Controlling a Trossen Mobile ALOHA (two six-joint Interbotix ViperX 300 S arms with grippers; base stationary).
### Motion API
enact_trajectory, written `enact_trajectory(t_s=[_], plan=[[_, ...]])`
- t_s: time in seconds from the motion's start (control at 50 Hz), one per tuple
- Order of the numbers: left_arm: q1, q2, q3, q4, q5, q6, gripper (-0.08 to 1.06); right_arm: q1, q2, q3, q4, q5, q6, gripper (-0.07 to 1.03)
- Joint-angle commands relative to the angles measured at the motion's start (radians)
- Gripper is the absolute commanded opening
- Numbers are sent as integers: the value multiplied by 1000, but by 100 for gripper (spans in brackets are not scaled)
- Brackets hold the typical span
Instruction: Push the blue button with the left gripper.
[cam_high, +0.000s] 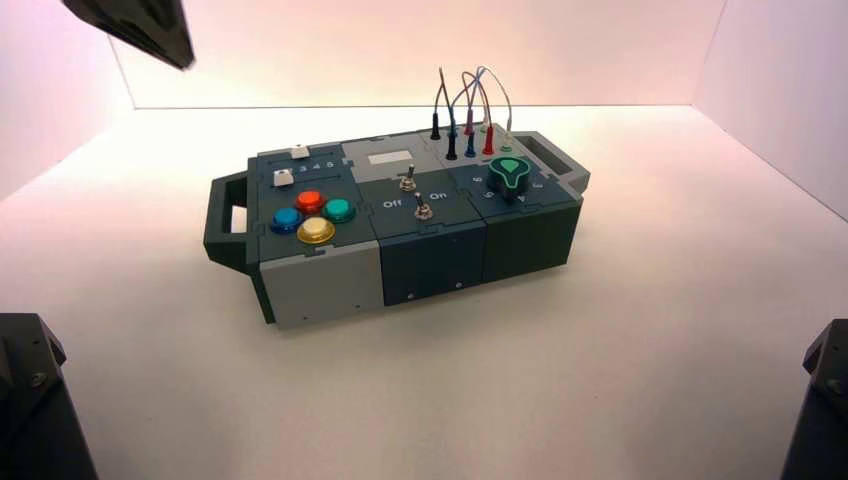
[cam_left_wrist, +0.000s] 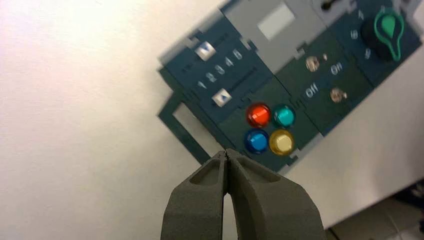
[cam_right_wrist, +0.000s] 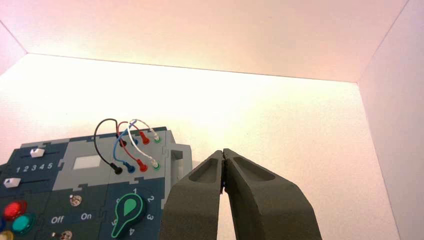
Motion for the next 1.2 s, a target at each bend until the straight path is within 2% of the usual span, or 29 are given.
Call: enact_trajectory(t_s=[0.02, 0.18, 0.36, 1.2], plan=[[-44, 60, -31, -11, -17, -3, -3, 3, 3, -37, 0, -2, 0, -3], [-104, 132, -31, -34, -49, -20, -3, 3, -2, -38, 0, 0, 0, -3], [-149, 206, -32, -34, -83, -38, -3, 3, -15, -37, 0, 0, -2, -3], [-183, 370, -32, -34, -101, -38, -3, 3, -25, -37, 2, 0, -2, -3]])
